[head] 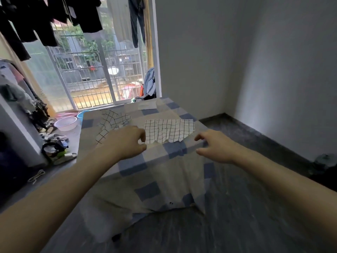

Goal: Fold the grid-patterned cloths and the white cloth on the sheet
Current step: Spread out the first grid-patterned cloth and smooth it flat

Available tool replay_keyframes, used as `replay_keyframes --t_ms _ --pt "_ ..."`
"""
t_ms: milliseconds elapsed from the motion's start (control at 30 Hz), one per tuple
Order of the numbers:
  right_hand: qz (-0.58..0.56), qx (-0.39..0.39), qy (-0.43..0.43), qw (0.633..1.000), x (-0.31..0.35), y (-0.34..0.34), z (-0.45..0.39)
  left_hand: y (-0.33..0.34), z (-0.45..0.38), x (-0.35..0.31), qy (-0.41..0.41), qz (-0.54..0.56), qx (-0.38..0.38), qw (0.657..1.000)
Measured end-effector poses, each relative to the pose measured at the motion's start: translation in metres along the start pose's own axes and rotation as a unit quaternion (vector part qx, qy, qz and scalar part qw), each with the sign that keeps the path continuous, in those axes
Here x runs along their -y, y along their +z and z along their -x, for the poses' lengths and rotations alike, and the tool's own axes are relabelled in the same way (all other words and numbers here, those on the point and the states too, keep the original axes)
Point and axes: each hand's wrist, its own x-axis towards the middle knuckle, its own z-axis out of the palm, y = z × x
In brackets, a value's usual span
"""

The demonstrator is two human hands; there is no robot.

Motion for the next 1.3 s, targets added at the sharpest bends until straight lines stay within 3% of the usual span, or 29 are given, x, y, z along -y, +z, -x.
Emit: replay_keyframes --t_ms 267,500,900,1300 --pt "0.038 0.042 -0.016 0.998 -0.099 -0.024 -0.070 0.004 -0.124 -0.061 0.011 -0.014 0.016 1.000" --pt "0.006 0.062 -0.030 0.998 -0.142 -0.010 -0.129 0.036 -0.186 -0.087 0.011 0.024 0.049 0.998" --pt "-0.023 0.120 -0.046 0.991 -0.169 0.033 -0.257 0.119 -0.277 -0.039 -0.048 0.067 0.109 0.991" --pt "-0.083 0.161 -0.017 0.983 -0.180 0.064 -0.475 0.195 -0.441 0.045 -0.061 0.109 0.138 0.982"
